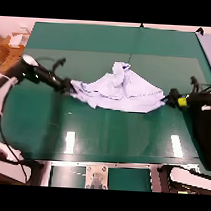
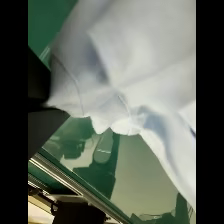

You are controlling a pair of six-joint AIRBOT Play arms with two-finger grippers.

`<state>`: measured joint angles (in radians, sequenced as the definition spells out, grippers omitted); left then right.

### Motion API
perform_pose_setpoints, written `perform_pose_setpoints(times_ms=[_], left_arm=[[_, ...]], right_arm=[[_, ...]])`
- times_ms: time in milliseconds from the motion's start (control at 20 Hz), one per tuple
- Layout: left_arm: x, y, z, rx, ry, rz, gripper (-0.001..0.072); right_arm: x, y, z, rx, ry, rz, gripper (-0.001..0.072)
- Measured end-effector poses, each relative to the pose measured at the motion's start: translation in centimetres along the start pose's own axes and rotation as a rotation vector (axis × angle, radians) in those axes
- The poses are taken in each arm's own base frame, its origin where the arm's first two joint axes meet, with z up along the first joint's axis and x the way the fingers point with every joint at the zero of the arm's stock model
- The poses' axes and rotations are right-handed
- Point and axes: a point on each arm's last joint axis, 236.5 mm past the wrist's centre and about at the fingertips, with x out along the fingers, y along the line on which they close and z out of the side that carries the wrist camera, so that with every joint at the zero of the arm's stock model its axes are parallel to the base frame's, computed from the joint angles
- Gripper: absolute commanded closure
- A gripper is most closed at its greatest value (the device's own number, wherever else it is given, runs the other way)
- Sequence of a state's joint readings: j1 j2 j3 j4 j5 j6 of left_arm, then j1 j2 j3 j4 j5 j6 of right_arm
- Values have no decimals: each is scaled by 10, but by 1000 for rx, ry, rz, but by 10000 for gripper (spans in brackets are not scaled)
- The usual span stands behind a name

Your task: Fold the shirts.

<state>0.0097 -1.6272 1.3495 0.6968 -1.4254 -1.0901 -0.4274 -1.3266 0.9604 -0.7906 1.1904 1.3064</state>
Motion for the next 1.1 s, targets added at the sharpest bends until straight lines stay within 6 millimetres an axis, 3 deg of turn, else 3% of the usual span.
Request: perform_pose_setpoints(times_ms=[150, 300, 450, 500, 600, 700, 850, 1000, 1100], left_arm=[[-83, -92, 45, 221, -219, 4, 686], [-201, -206, 65, 448, -550, 57, 686], [-311, -311, 39, 614, -908, 115, 685], [-340, -342, 20, 660, -1018, 134, 685], [-378, -388, -17, 733, -1179, 164, 685], [-403, -425, -54, 786, -1308, 192, 685], [-419, -444, -83, 799, -1401, 227, 685], [-424, -447, -93, 794, -1434, 260, 685], [-426, -433, -86, 756, -1433, 298, 685]], right_arm=[[-70, 91, 31, -175, -144, 137, 697], [-187, 202, 42, -429, -406, 261, 697], [-310, 289, 11, -649, -695, 303, 696], [-346, 311, -7, -708, -791, 296, 697], [-399, 343, -42, -790, -960, 278, 696], [-430, 364, -74, -846, -1084, 256, 696], [-448, 382, -108, -897, -1173, 239, 696], [-453, 383, -113, -895, -1202, 223, 696], [-446, 371, -99, -847, -1179, 226, 696]])
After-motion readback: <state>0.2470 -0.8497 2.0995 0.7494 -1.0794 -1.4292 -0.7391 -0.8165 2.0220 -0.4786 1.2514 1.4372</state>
